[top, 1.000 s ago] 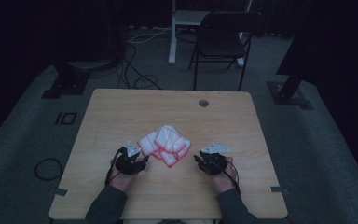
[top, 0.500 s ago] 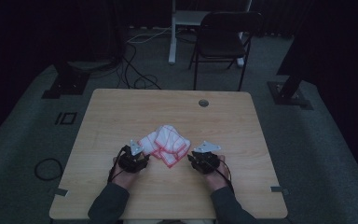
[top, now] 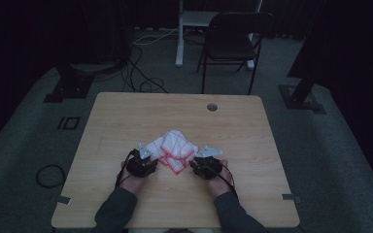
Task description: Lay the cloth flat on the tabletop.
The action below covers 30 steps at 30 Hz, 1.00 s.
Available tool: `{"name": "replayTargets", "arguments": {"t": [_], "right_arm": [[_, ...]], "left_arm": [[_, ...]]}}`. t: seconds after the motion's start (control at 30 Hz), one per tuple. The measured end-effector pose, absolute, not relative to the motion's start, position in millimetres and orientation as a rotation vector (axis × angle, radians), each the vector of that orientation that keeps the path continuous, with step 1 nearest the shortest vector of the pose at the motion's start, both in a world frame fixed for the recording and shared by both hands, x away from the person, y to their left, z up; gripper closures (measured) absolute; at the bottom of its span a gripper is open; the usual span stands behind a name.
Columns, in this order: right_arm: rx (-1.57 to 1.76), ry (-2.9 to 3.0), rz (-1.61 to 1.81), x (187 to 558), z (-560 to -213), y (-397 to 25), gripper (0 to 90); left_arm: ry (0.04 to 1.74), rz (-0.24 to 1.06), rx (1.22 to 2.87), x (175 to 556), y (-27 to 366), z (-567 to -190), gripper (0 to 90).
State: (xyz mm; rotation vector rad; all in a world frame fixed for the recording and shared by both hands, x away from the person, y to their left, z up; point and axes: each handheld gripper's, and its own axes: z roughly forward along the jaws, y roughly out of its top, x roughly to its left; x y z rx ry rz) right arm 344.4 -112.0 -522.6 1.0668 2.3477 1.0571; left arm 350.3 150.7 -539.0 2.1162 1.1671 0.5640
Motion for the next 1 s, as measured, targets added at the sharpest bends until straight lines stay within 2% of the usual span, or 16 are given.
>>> {"name": "replayTargets", "arguments": {"t": [0.4,0.57,0.8,0.97,1.0], "right_arm": [[1.080,2.371,1.093,352.4,-528.2,-98.7,68.7],[1.098,2.376,1.107,354.4,-531.1,-94.7,64.7],[1.116,2.389,1.099,356.3,-535.9,-91.6,64.4],[1.140,2.404,1.094,358.8,-540.2,-90.1,68.0],[1.138,2.405,1.093,359.9,-540.0,-90.7,71.9]], "left_arm": [[1.190,0.544,2.088,352.9,152.8,-540.0,67.1],[1.207,0.556,2.094,354.5,153.3,-538.7,76.1],[1.210,0.575,2.105,355.2,152.7,-538.3,86.6],[1.215,0.566,2.101,355.8,153.4,-538.0,88.3],[1.215,0.565,2.100,355.9,153.6,-538.1,88.5]]}}
